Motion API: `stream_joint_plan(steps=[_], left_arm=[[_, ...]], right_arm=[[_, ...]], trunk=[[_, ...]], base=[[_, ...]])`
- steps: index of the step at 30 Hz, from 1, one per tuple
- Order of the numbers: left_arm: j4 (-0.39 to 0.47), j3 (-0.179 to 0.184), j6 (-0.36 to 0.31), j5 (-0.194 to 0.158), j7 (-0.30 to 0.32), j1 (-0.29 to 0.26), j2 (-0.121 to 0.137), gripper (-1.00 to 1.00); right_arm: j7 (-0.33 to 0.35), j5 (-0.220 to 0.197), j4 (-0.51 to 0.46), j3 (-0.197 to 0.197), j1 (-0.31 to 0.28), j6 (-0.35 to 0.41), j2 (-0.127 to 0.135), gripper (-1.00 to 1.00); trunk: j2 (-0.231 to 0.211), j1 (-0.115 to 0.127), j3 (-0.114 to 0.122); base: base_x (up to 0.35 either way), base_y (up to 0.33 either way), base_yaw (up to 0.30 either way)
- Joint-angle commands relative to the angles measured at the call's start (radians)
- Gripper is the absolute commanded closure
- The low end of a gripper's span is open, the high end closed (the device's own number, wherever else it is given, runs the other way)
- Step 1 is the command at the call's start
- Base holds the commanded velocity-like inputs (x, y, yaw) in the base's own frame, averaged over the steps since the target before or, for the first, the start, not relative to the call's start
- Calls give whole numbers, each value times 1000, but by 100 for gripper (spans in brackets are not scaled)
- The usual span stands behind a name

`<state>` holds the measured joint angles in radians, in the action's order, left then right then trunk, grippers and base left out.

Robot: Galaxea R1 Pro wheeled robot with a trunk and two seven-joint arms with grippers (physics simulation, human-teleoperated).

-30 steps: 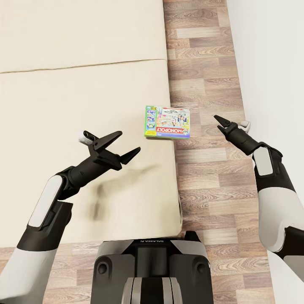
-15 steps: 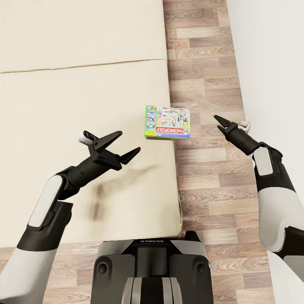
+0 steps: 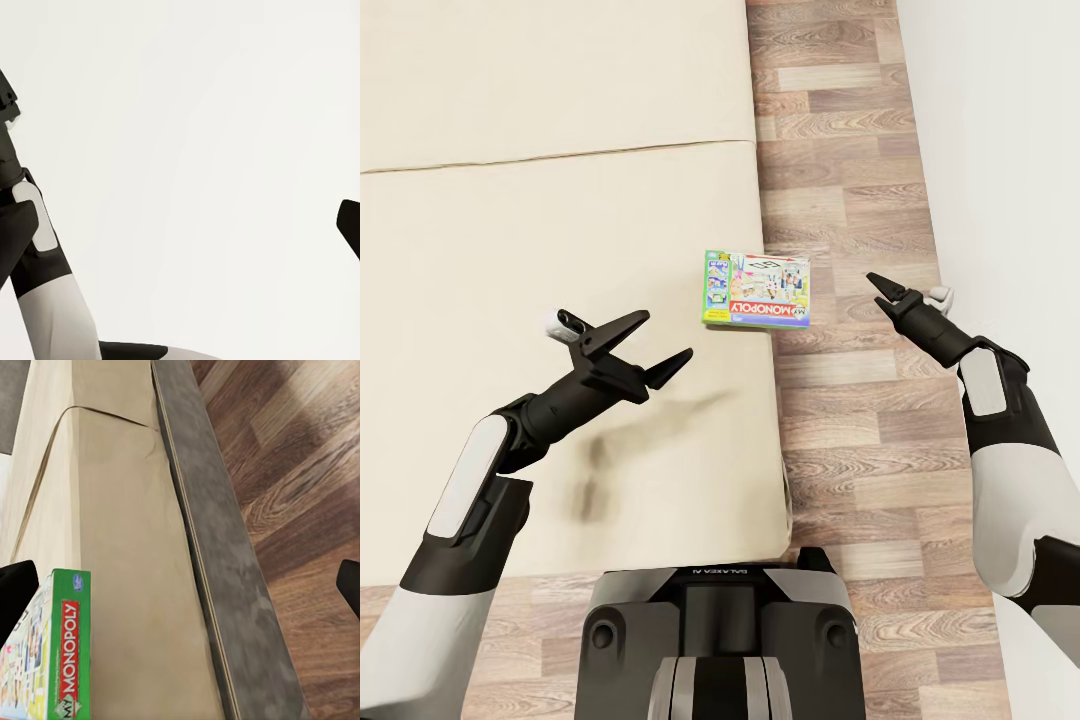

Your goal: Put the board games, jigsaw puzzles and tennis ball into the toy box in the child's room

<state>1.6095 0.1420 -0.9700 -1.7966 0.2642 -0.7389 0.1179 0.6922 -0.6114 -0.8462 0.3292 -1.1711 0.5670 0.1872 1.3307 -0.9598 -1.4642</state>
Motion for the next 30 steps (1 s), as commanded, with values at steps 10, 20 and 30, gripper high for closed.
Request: stream_joint_plan(steps=[10,20,30], left_arm=[[0,2,-4,18,-19,9,-33,-100],[0,8,-5,24,-59,8,-86,-100],[0,11,-6,26,-82,7,-97,-100]], right_arm=[[-1,-4,5,0,12,18,-7,-100],[0,-4,6,-2,26,25,-18,-100],[-4,-10,7,-2,58,19,-30,-100]], trunk=[[0,0,0],[0,0,0],[0,0,0]], base=[[0,0,0],[0,0,0],[0,0,0]])
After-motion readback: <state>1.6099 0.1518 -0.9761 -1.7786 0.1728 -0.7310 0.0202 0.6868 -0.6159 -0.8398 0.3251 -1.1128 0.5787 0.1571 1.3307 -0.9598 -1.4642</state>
